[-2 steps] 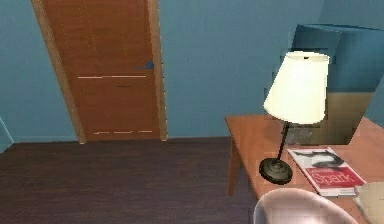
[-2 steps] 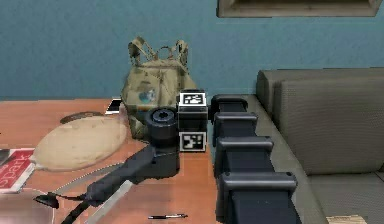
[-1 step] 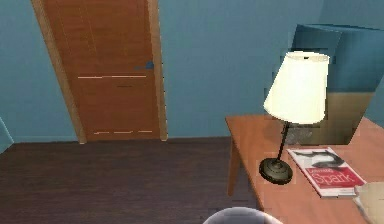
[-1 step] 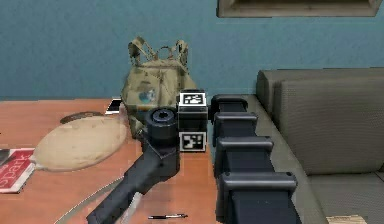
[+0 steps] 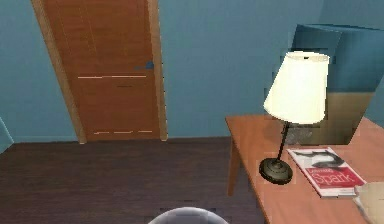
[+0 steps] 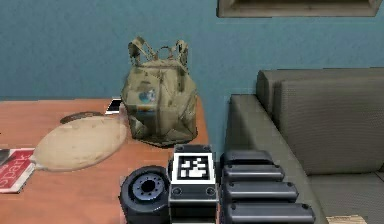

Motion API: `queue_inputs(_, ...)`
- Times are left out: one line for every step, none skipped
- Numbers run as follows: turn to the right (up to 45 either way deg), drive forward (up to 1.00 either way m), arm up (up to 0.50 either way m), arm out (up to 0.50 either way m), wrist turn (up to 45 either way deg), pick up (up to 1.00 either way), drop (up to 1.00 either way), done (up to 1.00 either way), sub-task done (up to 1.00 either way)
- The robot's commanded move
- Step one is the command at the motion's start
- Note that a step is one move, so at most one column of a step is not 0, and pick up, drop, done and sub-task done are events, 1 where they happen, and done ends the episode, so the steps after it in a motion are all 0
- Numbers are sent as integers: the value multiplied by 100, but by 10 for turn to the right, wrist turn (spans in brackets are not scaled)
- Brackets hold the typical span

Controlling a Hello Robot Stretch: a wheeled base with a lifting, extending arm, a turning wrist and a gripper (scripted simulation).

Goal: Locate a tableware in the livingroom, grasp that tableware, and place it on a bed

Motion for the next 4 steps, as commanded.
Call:
queue_inputs(-450, 0, 0, 0, 0, 0, 0, 0, 0)
queue_inputs(-420, 0, 0, 0, 0, 0, 0, 0, 0)
queue_inputs(0, 10, 0, 0, 0, 0, 0, 0, 0)
queue_inputs(-450, 0, 0, 0, 0, 0, 0, 0, 0)
